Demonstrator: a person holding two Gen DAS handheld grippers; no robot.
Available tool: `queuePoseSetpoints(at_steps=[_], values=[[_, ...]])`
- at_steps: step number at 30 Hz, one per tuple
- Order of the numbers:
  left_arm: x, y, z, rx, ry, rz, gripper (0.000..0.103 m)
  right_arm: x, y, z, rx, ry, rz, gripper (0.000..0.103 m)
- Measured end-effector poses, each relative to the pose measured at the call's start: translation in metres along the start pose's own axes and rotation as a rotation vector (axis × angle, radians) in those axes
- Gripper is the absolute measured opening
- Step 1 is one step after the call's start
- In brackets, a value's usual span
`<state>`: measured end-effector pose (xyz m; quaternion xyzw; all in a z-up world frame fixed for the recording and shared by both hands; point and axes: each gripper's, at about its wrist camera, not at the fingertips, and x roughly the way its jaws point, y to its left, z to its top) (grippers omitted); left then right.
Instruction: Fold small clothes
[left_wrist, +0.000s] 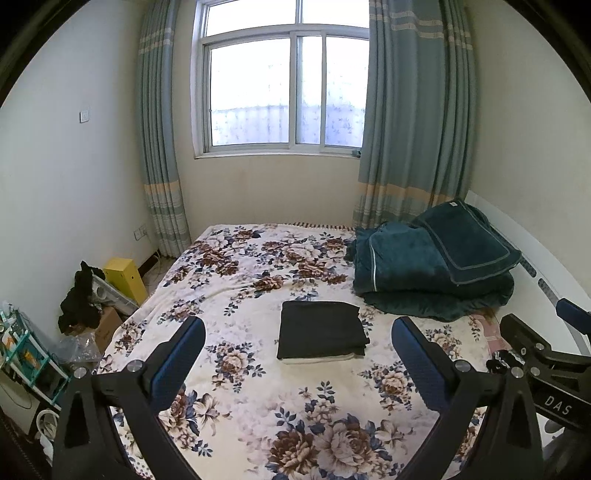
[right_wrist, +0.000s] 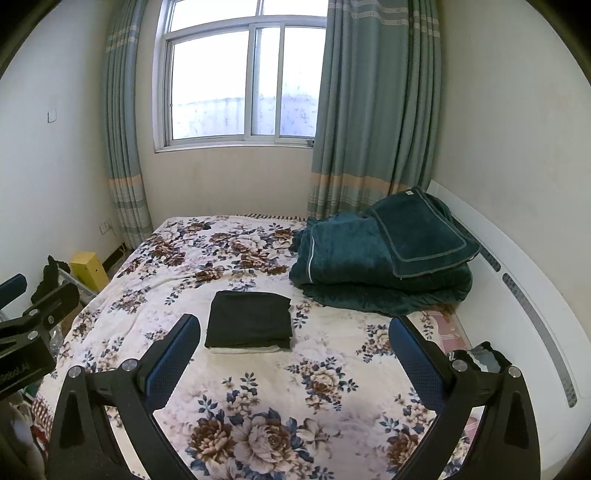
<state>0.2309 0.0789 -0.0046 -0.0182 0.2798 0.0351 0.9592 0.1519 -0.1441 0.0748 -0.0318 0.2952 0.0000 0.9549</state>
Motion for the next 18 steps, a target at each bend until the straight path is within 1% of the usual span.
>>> queuePoseSetpoints(at_steps=[18], values=[[-0.005, 0.001, 0.002, -0.002, -0.006, -0.001, 0.103, -0.013, 0.006, -0.004, 0.023, -0.018, -0.006, 0.103]])
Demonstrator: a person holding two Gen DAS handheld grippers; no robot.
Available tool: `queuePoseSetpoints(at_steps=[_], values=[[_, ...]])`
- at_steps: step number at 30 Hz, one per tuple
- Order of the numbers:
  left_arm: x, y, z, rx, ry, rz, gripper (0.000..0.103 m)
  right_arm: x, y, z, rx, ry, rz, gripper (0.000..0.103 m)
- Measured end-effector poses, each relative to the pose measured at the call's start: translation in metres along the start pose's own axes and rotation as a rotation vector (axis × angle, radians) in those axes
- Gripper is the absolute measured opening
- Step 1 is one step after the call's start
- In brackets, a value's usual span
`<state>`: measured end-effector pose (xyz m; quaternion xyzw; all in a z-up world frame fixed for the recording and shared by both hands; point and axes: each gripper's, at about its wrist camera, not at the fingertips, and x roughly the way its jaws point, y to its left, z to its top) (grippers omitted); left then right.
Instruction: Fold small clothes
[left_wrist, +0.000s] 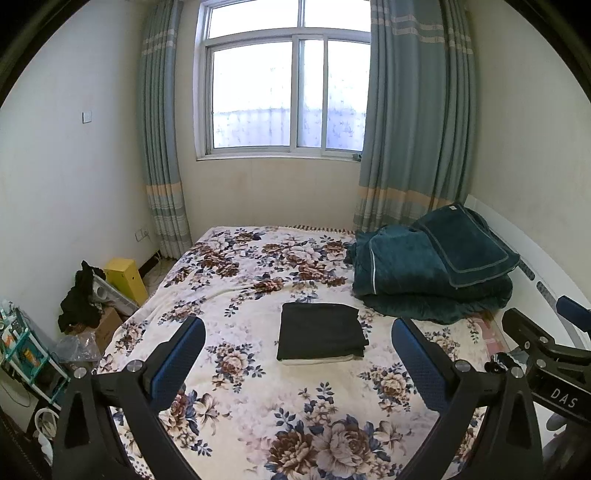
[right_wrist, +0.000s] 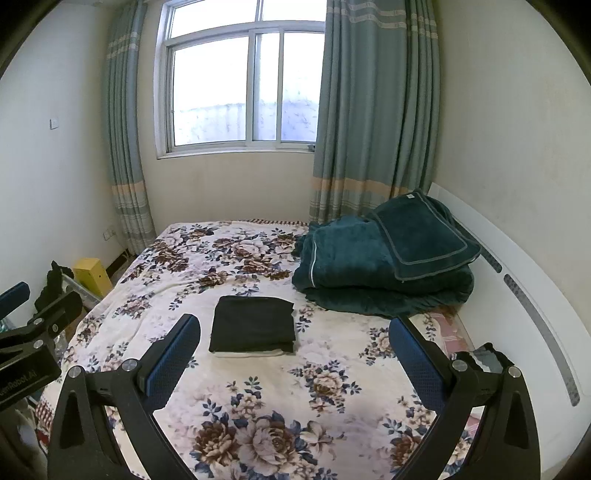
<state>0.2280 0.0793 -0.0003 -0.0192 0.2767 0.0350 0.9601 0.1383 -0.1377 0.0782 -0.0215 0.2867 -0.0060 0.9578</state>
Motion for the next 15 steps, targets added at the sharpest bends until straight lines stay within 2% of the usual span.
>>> queuePoseSetpoints(at_steps=[15], values=[[-0.0052, -0.0038, 0.0021, 0.007, -0.012, 0.008, 0.103, 0.0011, 0.0018, -0.0011, 0.007, 0.003, 0.001, 0.103]])
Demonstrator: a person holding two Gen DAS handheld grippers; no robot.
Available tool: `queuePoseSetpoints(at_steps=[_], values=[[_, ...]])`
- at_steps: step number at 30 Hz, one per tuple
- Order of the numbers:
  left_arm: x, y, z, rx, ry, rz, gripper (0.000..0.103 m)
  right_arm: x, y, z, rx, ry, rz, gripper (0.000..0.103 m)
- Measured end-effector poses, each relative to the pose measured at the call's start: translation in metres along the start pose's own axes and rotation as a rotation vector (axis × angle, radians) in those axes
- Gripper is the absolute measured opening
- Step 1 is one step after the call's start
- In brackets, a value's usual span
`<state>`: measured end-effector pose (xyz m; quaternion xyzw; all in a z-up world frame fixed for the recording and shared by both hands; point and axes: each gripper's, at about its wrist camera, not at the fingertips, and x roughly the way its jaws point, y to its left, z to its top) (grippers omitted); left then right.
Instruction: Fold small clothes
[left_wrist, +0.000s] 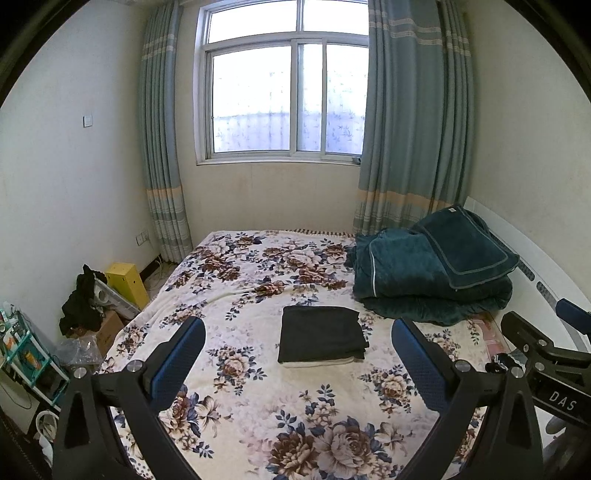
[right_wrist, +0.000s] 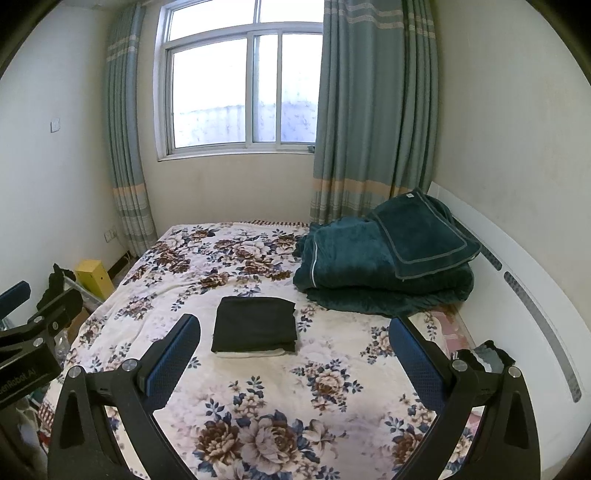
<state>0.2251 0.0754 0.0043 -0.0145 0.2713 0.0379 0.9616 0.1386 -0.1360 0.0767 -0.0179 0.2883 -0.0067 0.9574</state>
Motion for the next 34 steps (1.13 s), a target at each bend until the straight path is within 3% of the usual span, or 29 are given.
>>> queuePoseSetpoints(at_steps=[34], values=[[-0.01, -0.011, 0.005, 0.003, -0.043, 0.014, 0.103, -0.016, 0.01, -0.012, 0.02, -0.002, -0.019, 0.103]])
